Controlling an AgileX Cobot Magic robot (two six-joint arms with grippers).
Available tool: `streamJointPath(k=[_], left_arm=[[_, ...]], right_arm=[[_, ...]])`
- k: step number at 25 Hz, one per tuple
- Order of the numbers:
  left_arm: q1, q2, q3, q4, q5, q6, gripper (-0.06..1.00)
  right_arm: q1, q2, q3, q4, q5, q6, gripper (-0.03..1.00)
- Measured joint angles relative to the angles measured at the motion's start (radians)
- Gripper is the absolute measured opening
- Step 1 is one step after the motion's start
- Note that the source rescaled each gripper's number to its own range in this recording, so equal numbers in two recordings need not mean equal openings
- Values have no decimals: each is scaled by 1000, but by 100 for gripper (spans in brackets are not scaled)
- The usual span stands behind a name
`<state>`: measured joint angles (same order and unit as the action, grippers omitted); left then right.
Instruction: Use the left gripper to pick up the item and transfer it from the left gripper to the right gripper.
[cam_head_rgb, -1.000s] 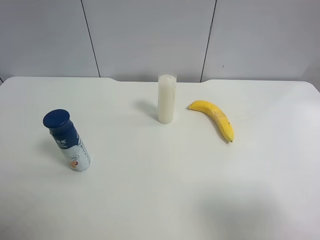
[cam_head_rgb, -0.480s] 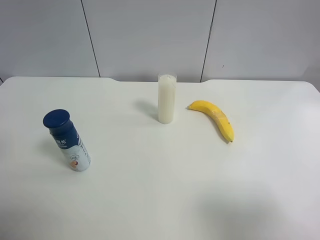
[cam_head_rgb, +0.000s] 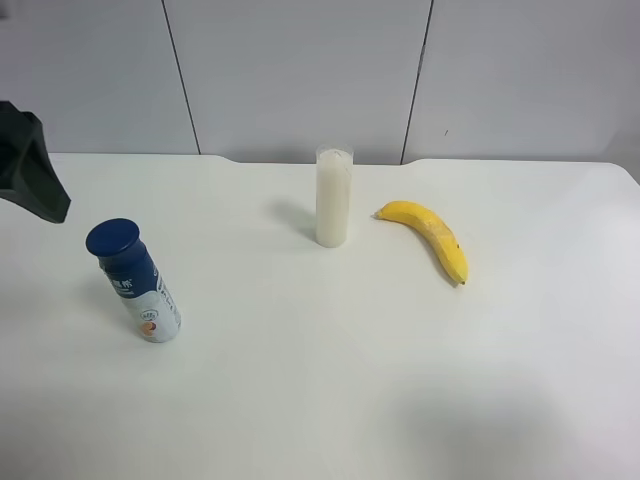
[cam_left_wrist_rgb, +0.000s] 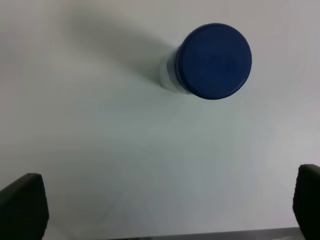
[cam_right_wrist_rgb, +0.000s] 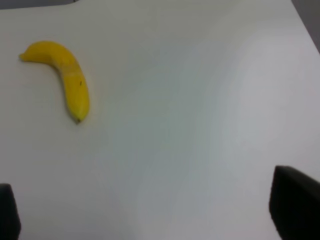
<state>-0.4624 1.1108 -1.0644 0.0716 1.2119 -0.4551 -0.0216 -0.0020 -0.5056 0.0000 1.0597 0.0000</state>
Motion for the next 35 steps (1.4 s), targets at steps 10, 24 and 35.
streamJointPath(k=[10, 24, 35], left_arm=[[-14, 129, 0, 11, -2, -10, 100], [-14, 356, -140, 25, -1, 45, 100], [-14, 463, -140, 10, -3, 92, 100]], right_arm=[[0, 0, 0, 0, 0, 0, 100], [0, 0, 0, 0, 0, 0, 100], [0, 0, 0, 0, 0, 0, 100]])
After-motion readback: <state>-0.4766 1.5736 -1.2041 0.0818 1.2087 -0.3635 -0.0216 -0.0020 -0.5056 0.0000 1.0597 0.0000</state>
